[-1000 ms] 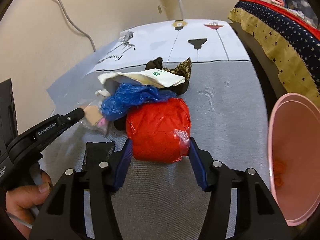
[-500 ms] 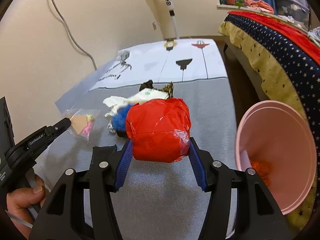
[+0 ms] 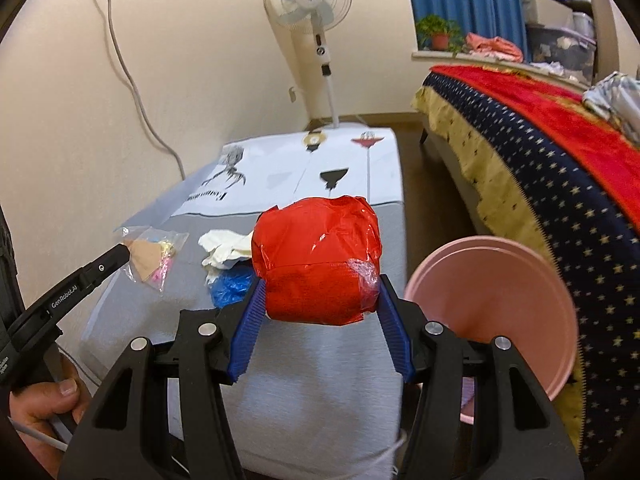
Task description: Collect trash
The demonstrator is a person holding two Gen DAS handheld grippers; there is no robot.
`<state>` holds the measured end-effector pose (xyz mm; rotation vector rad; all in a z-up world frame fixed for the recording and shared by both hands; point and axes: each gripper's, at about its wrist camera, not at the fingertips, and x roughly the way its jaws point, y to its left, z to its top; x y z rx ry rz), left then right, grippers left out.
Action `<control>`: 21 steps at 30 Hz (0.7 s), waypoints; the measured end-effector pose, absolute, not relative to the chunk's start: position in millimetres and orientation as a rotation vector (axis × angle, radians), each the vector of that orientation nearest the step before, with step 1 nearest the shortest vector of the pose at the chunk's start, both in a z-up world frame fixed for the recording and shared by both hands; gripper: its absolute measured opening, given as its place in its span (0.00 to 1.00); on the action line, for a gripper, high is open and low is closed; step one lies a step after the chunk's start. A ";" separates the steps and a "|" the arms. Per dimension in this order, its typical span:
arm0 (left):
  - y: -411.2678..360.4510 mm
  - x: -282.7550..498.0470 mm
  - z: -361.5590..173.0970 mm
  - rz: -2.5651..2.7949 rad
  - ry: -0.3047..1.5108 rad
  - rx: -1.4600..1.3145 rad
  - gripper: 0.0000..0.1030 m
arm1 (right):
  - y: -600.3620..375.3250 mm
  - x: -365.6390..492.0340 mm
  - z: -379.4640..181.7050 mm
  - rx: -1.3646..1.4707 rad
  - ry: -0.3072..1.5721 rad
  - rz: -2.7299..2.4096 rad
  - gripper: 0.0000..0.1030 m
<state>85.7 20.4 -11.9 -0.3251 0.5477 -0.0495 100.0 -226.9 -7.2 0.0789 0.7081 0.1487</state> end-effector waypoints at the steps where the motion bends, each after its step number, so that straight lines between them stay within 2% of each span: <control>1: 19.0 84.7 -10.5 -0.054 0.544 -0.322 0.12 | -230.0 97.1 -3.3 0.074 0.700 0.142 0.54; 21: -20.9 78.9 4.4 -0.158 0.499 -0.229 0.12 | -291.0 70.4 74.6 -0.041 0.612 0.089 0.54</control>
